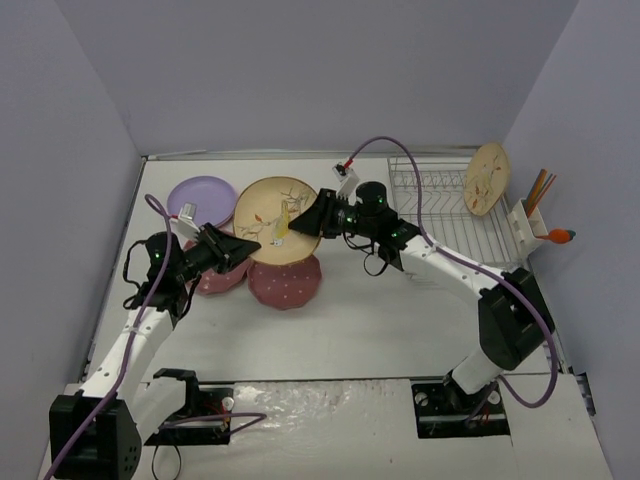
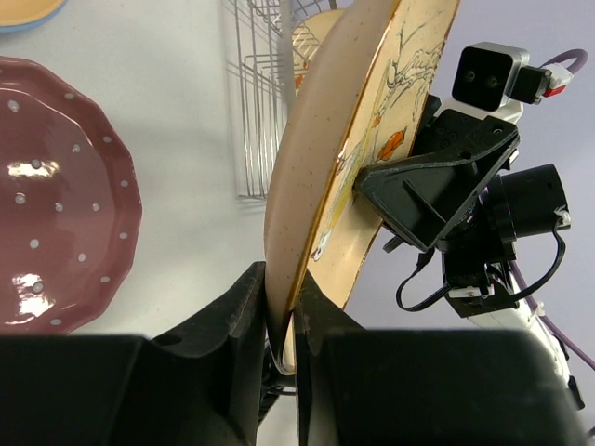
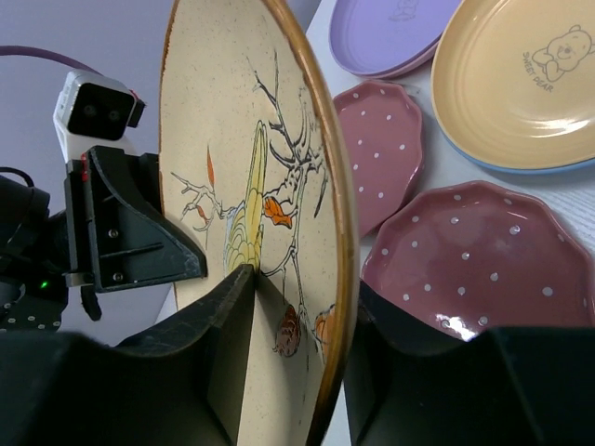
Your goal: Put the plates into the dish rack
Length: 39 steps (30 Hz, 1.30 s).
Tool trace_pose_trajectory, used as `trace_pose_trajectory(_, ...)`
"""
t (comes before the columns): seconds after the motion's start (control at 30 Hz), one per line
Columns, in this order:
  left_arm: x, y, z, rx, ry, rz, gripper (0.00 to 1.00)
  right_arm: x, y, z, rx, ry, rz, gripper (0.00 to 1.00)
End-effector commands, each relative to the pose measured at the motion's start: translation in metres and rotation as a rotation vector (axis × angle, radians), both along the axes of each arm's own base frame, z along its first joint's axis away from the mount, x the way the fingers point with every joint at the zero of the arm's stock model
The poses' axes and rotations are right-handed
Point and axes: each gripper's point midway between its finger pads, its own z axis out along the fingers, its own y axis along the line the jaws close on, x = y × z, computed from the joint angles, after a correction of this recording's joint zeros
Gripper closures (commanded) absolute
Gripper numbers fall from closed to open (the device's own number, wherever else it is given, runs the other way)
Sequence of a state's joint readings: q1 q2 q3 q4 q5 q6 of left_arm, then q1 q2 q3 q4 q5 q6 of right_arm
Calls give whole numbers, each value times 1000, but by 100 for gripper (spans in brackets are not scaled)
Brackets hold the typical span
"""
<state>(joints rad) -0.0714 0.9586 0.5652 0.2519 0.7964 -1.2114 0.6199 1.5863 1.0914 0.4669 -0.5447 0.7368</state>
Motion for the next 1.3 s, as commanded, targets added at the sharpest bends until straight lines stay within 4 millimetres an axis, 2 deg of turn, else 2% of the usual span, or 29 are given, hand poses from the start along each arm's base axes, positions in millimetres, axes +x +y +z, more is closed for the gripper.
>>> trace_pose_trajectory(0.0,7,-4,60,-22,-254,-29,100,-6,-23,62,69,-195,-31,90)
trace_pose_trajectory(0.07,9,-4,55,-14,-246,-30,96,-7,-31,66,47,-229,-49,98)
trace_pose_trajectory(0.17,13,-4,43,11,-204,-32,84,-7,-43,70,1,-270,-75,100)
trace_pose_trajectory(0.23,15,-3,37,31,-191,-35,69,-5,-55,77,-36,-315,-108,100)
trace_pose_trajectory(0.33,18,-2,30,55,-168,-31,52,3,-76,83,-89,-357,-166,100)
trace_pose_trajectory(0.4,19,-1,25,73,-148,-24,35,8,-89,85,-117,-379,-191,100)
trace_pose_trajectory(0.43,20,0,23,84,-141,-19,27,11,-98,86,-132,-383,-208,100)
trace_pose_trajectory(0.57,21,4,17,149,-118,-16,14,26,-137,103,-212,-453,-301,100)
trace_pose_trajectory(0.6,21,7,15,193,-114,-17,11,33,-154,111,-258,-488,-342,100)
trace_pose_trajectory(0.63,16,11,3,240,-55,-18,8,38,-171,113,-343,-522,-375,100)
trace_pose_trajectory(0.73,11,31,-14,427,3,1,5,58,-223,132,-503,-585,-541,100)
trace_pose_trajectory(0.8,12,60,-31,643,23,51,3,75,-281,142,-681,-633,-707,100)
trace_pose_trajectory(0.9,3,86,-42,816,68,68,3,92,-321,151,-796,-639,-815,100)
trace_pose_trajectory(0.93,2,96,-44,874,80,85,3,98,-338,155,-846,-642,-854,100)
trace_pose_trajectory(0.97,0,110,-46,949,90,112,3,109,-366,160,-932,-643,-912,100)
trace_pose_trajectory(1.0,0,116,-47,976,90,129,3,116,-382,162,-996,-646,-946,100)
trace_pose_trajectory(1.07,1,123,-48,1010,85,153,3,127,-409,165,-1097,-648,-999,100)
trace_pose_trajectory(1.17,2,124,-56,1016,86,157,3,146,-443,165,-1132,-649,-1066,100)
trace_pose_trajectory(1.27,2,124,-65,1018,98,150,3,163,-464,163,-1171,-661,-1100,100)
